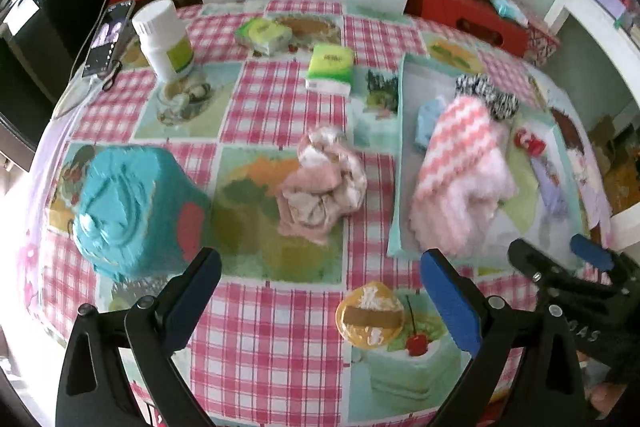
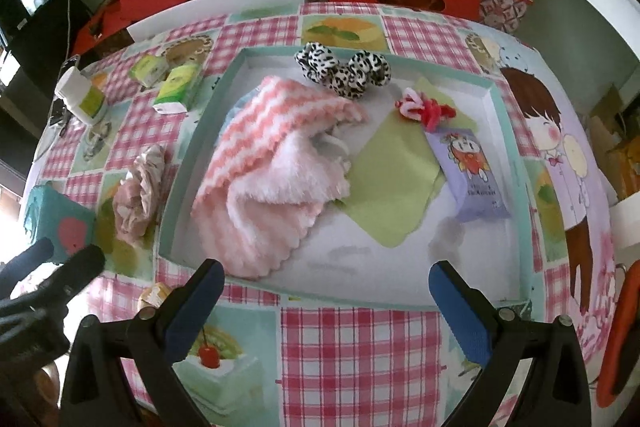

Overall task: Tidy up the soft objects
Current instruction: 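Reach the left tool to the round gold packet and grasp it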

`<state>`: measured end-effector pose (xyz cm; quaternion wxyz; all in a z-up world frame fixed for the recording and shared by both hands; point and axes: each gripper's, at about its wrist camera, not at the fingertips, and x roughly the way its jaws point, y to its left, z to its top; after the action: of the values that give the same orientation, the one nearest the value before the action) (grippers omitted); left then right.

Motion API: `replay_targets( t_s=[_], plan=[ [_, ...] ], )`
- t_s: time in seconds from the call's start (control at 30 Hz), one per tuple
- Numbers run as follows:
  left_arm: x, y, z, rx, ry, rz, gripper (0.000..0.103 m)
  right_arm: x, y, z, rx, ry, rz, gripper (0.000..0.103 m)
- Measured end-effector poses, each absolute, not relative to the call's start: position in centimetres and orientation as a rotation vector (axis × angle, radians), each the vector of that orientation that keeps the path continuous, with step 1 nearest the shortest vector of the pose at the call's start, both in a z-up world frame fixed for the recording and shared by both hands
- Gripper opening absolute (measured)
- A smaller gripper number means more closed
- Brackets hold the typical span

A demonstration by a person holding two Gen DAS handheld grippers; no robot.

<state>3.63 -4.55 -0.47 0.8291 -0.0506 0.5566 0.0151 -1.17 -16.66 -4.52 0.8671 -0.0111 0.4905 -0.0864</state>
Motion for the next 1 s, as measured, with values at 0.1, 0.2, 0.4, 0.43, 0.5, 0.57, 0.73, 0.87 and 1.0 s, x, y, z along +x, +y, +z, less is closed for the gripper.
replay_targets(
  t_s=[0.1, 0.2, 0.4, 0.43, 0.5, 0.57, 0.73, 0.87, 1.0],
  plan=[
    [3.3, -5.0, -2.0, -0.094, 1.225, 0.046, 0.099, -1.3, -16.8, -4.8, -0.021, 1.037, -0.187, 0.103],
    [3.1, -5.3, -3.2, -0.081, 1.261, 0.052, 0.099, -1.4, -16.9, -5.0, -0.023, 1.043, -0.189, 0.103],
    [2.8, -5.9, -4.8, -0.078, 1.314, 0.024, 0.091, -1.2, -16.9, -5.3, -0.022, 1.052, -0.188, 0.103],
    [2.7, -6.0, -5.1, -0.076, 1.325, 0.016, 0.087, -1.2, -16.9, -5.4, -0.023, 1.054, -0.188, 0.103],
    [2.6, -6.3, -5.6, -0.076, 1.348, -0.001, 0.084, -1.2, -16.9, -5.6, -0.024, 1.059, -0.189, 0.103],
    [2.5, -6.5, -5.9, -0.068, 1.358, -0.01, 0.084, -1.1, -17.0, -5.8, -0.023, 1.063, -0.19, 0.103],
    [2.2, -7.5, -6.1, -0.039, 1.364, -0.039, 0.084, -1.1, -17.0, -6.0, -0.024, 1.07, -0.191, 0.103],
    [2.0, -8.5, -6.4, -0.02, 1.377, -0.051, 0.083, -1.0, -17.0, -6.1, -0.024, 1.073, -0.191, 0.103],
    [2.2, -9.5, -7.3, -0.018, 1.395, -0.07, 0.071, -1.0, -16.9, -6.2, -0.026, 1.077, -0.191, 0.103]
  ],
)
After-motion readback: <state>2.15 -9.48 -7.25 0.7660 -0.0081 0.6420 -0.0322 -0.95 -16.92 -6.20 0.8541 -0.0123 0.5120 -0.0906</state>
